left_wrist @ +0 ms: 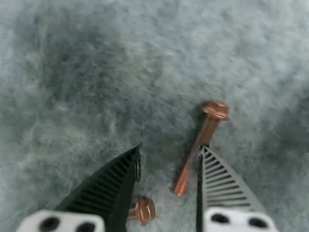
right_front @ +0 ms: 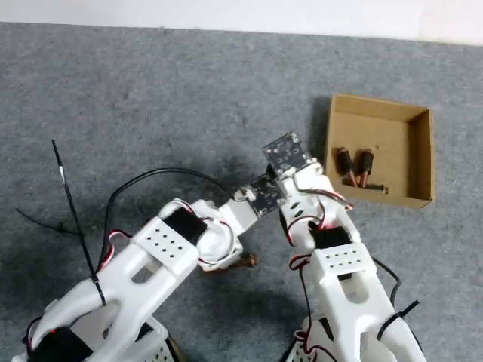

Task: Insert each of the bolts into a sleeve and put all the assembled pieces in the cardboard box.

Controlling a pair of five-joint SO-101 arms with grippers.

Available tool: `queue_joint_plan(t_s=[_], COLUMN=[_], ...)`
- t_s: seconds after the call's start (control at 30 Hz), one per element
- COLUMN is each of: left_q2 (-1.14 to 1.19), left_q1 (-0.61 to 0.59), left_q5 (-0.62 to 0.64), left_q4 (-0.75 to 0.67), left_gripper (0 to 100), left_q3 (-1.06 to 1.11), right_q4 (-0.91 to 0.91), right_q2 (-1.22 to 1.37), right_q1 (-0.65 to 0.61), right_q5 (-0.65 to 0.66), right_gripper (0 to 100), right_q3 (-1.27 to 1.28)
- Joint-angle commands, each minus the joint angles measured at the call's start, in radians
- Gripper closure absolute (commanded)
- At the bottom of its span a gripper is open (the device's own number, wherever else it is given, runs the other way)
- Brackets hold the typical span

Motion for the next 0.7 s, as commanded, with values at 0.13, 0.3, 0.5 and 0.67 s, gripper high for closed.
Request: queue_joint_plan(t_s=[0.13, 0.3, 0.5, 0.67], left_q2=[0.019, 0.021, 0.022, 0.022], left_q1=[0.062, 0.068, 0.070, 0.067], left_q5=[-0.068, -0.087, -0.087, -0.103], left_q4=[0.060, 0.060, 0.061, 0.069], left_gripper=[81, 81, 81, 81], left_q3=[-0.038, -0.038, -0.038, -0.035], right_q4=[-0.090, -0.090, -0.090, -0.091], right_q2=[-0.035, -0.035, -0.035, -0.035], right_q1=[0.015, 0.015, 0.015, 0.054], right_q5=[-0.026, -0.026, -0.026, -0.048], right_gripper=[99.3, 99.3, 99.3, 99.3], right_q3=[-0.010, -0.010, -0.010, -0.018])
